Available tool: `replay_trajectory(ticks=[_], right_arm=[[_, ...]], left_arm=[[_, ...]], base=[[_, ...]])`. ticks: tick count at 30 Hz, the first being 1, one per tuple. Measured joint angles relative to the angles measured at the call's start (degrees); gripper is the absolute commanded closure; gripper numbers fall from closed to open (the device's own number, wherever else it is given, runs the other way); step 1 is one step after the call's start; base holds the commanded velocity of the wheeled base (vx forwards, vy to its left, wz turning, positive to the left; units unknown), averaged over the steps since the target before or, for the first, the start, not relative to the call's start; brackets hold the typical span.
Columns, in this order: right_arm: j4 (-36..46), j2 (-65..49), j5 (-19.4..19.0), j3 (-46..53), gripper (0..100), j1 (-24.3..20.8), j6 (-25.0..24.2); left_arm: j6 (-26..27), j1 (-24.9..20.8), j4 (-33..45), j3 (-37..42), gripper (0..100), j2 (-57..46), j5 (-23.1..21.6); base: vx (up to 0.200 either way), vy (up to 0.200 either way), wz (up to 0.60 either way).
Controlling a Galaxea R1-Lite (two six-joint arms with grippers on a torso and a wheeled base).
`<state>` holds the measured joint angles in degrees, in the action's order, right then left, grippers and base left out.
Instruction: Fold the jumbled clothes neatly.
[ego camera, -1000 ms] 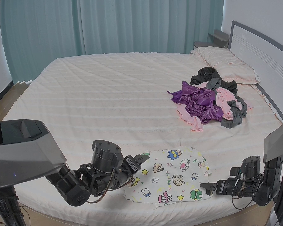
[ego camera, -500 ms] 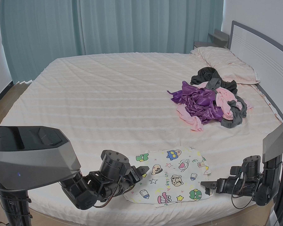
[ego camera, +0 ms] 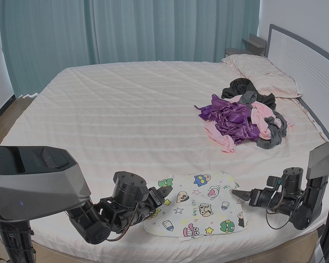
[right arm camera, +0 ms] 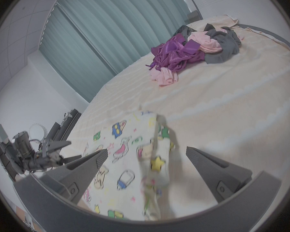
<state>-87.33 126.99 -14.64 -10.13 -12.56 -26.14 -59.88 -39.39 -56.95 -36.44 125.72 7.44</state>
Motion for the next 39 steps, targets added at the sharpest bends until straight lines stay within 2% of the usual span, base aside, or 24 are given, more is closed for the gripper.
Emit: replay_trajectory(ticks=[10, 15, 22, 23, 39], right_arm=[[18.40, 0.88, 0.09, -19.38, 0, 1.18, -1.45], [21.46, 3.46, 0.85, -27.10, 0, -0.28, -7.41], [22.05, 6.63, 1.01, -30.22, 0, -1.52, -8.57], [22.03, 6.85, 1.01, -30.35, 100, -1.57, -8.57], [21.92, 8.46, 1.26, -31.51, 100, -0.56, -9.17]], left_arm=[[0.22, -0.24, -0.61, 1.29, 0, -0.80, 0.02], [0.33, -0.33, -0.85, 1.40, 0, -0.12, 0.02], [0.40, -0.57, -0.96, 1.18, 0, 1.04, 0.72], [0.43, -0.57, -0.96, 1.18, 0, 1.15, 0.82], [0.87, -0.60, -0.88, 1.02, 0, 1.79, 0.99]], base=[[0.000, 0.000, 0.00], [0.000, 0.000, 0.00], [0.000, 0.000, 0.00], [0.000, 0.000, 0.00], [0.000, 0.000, 0.00]])
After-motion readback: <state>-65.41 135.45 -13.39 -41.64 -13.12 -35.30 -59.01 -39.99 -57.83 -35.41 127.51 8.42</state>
